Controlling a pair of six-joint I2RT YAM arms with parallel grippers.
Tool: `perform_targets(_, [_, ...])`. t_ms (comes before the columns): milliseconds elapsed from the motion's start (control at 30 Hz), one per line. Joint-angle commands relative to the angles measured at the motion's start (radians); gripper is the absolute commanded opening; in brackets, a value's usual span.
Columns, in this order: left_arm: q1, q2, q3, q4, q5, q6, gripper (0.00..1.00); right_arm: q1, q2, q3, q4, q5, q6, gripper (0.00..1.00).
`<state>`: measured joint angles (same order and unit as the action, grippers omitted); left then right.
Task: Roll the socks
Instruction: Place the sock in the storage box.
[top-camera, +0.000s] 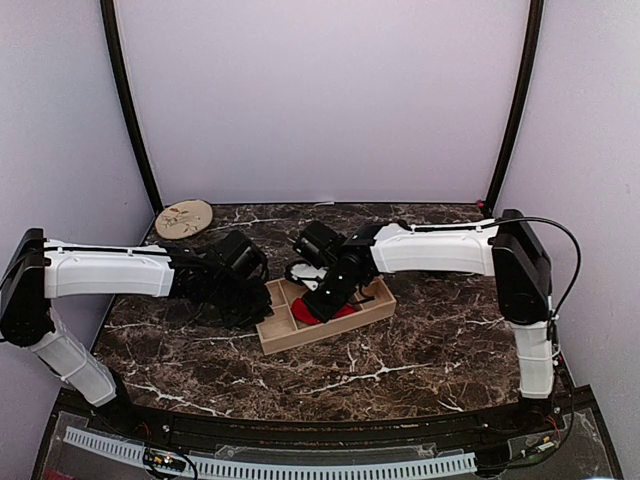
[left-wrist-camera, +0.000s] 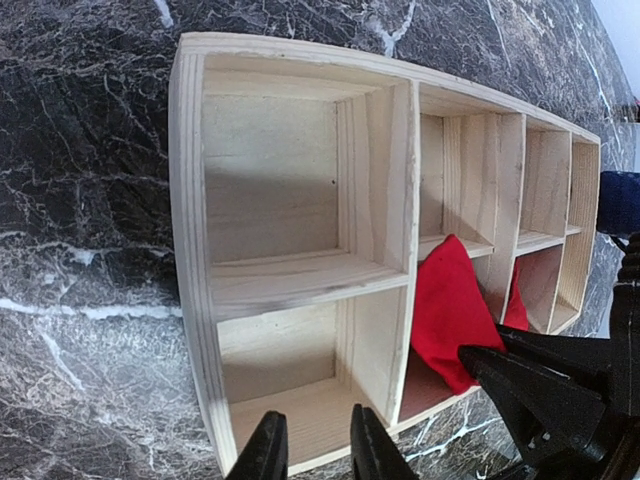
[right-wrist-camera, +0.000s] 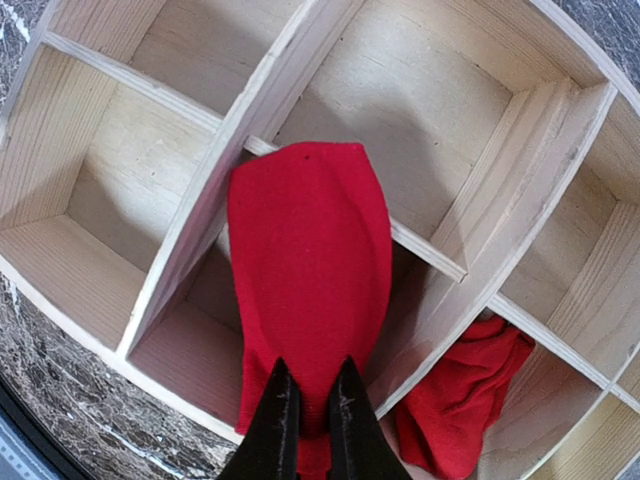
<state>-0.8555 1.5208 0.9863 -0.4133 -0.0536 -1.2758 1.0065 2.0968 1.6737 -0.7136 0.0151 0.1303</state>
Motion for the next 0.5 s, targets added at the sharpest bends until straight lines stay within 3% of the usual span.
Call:
perform_targets(0, [0.004,0.015,-0.011,0.016,-0.009,0.001,0.25,-0.004,0.034,0.025,-0.028,-0.014,-0.017,0.00])
perform_targets(467, [0.009,0.021,-0.038,0.042,-0.008,-0.021,0.25,0.022,0.043,-0.040,0.024,-0.055,-0.009,0.00])
